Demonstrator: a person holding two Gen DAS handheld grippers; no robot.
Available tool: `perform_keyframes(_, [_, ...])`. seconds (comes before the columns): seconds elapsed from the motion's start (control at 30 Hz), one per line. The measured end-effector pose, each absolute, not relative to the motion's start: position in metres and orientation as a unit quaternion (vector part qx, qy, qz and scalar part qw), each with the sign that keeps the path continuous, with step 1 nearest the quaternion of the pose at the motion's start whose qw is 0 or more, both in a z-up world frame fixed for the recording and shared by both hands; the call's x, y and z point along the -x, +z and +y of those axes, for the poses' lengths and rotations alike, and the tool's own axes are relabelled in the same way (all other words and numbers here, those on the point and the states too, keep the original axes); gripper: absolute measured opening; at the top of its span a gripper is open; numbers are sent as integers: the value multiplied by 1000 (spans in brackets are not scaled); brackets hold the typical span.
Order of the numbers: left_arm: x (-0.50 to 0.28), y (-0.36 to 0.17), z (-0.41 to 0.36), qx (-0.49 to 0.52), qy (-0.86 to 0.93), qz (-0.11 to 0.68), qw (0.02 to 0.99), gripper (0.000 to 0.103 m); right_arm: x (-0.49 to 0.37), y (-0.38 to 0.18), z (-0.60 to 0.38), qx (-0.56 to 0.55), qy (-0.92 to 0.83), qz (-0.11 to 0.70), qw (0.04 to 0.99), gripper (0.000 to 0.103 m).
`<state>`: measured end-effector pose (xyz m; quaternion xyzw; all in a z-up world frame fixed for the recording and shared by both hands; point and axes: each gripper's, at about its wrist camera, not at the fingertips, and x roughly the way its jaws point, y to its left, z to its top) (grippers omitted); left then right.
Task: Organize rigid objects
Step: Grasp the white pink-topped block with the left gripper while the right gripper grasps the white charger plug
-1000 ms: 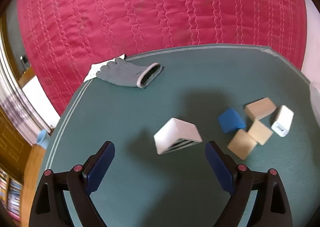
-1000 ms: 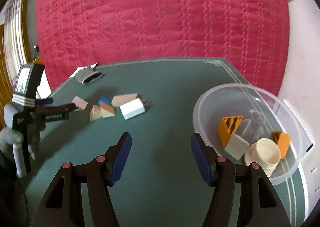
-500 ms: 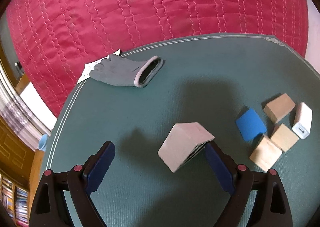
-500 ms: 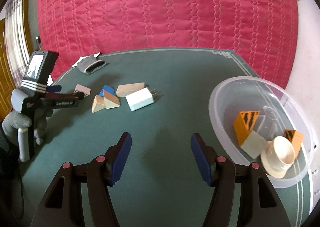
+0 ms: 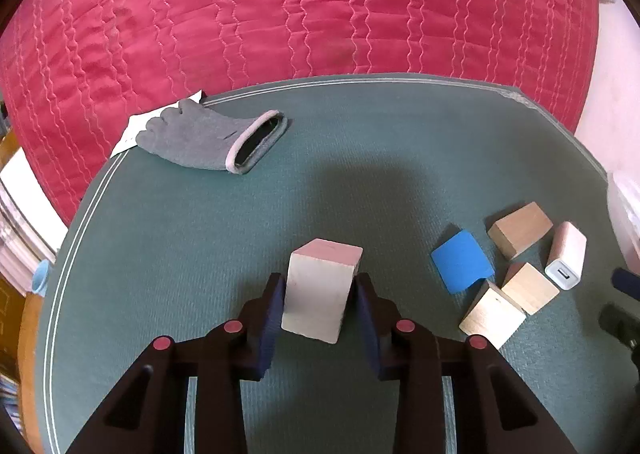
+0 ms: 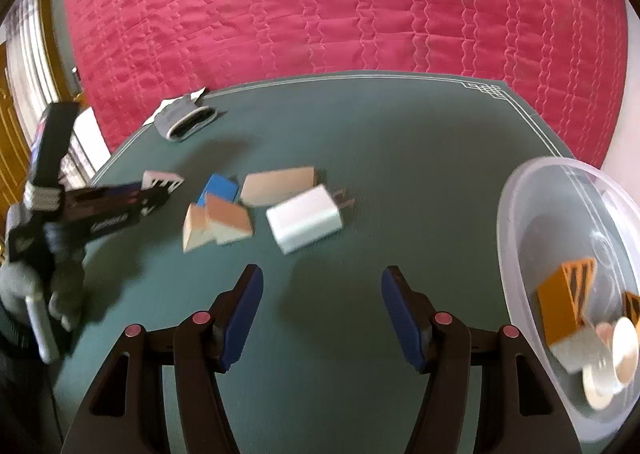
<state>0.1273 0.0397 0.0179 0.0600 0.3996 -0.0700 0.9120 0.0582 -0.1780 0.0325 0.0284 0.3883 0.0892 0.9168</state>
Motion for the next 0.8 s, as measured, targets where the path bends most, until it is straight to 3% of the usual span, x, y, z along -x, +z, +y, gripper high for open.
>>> perform_keyframes(0.8, [-119, 19, 42, -48, -71, 392, 916, 36, -112, 22, -151, 21, 91, 414, 906, 60])
